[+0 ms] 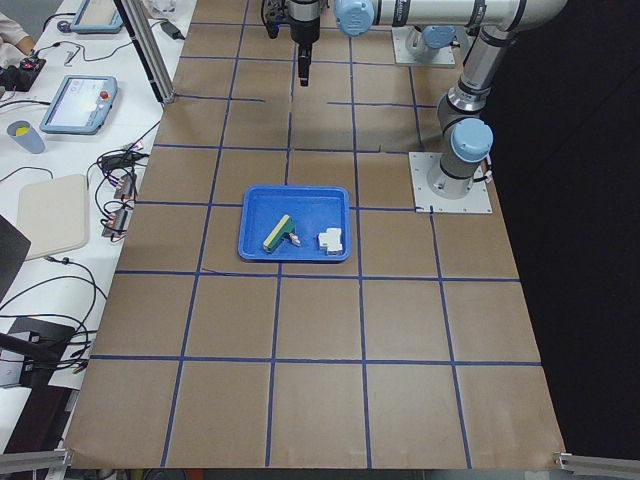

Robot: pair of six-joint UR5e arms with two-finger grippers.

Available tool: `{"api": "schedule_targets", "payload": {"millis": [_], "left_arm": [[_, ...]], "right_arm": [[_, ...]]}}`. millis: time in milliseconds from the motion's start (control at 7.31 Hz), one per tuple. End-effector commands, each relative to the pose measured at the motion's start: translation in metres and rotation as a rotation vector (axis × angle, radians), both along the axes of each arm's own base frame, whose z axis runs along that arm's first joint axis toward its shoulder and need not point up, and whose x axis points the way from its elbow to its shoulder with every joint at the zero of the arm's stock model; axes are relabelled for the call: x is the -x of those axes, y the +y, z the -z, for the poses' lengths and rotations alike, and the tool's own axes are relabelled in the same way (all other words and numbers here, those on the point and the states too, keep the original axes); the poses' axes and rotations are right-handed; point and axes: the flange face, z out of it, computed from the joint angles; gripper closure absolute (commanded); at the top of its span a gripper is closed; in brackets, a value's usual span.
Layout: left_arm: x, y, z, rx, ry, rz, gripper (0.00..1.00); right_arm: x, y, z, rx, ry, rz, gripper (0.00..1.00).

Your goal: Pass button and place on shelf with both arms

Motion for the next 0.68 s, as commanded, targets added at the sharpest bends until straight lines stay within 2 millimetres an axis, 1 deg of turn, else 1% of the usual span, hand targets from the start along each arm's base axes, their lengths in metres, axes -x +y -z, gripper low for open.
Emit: {"api": "schedule_targets", "payload": {"millis": [0,547], "left_arm": [[0.0,-0.0001,-0.0002,0.001,0.0,0.0,0.0],[0.0,0.0,0.0,0.0,0.0,0.0,0.0]], "right_arm": [[0.0009,0.0,-0.0008,0.006,-0.002,0.001,0.0],[0.001,0.0043,-0.0038,0.009,0.0,0.004,0.0]]}}
